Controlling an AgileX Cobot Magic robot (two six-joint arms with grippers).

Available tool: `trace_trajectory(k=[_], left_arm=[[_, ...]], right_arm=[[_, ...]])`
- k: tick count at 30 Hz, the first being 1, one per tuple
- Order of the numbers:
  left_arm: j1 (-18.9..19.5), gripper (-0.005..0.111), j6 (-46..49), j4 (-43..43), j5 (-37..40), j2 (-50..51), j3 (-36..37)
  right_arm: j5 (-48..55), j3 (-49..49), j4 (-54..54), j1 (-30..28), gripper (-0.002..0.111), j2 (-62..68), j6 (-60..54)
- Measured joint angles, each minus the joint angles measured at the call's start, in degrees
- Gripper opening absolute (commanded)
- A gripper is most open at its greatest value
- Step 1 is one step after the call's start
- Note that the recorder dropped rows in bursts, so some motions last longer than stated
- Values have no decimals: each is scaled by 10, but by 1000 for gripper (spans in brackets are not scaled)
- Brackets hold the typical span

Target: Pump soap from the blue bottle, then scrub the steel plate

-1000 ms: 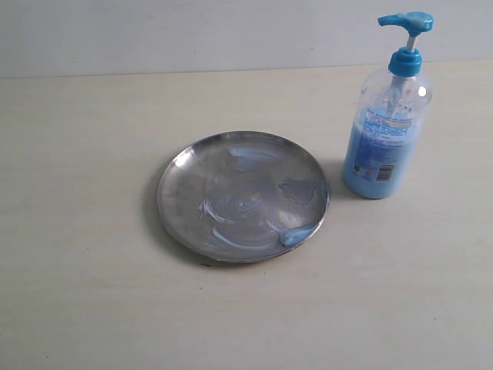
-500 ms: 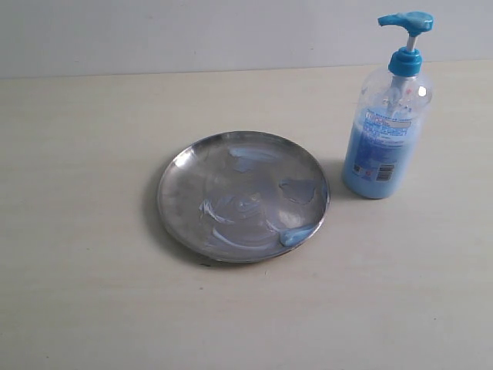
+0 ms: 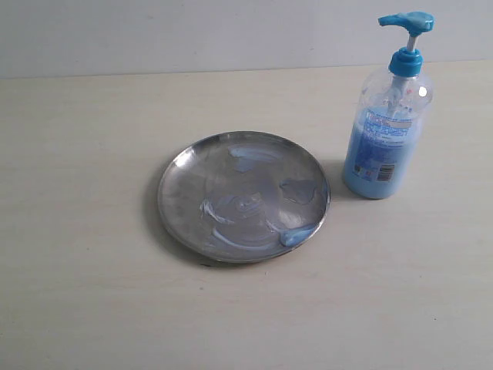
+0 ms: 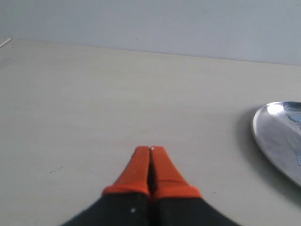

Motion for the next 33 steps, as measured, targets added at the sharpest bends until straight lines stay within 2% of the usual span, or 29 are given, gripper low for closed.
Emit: trace_trajectory(k=[5,24,33], left_arm=[[0,0,0,0,1,0,0],[0,0,0,0,1,0,0],[0,0,0,0,1,0,0]], right_arm=[[-33,90,-54,-17,0,-70,83],[-52,178,-75,-32,0,-109,98],[-58,187,-78,-32,0,-109,114]])
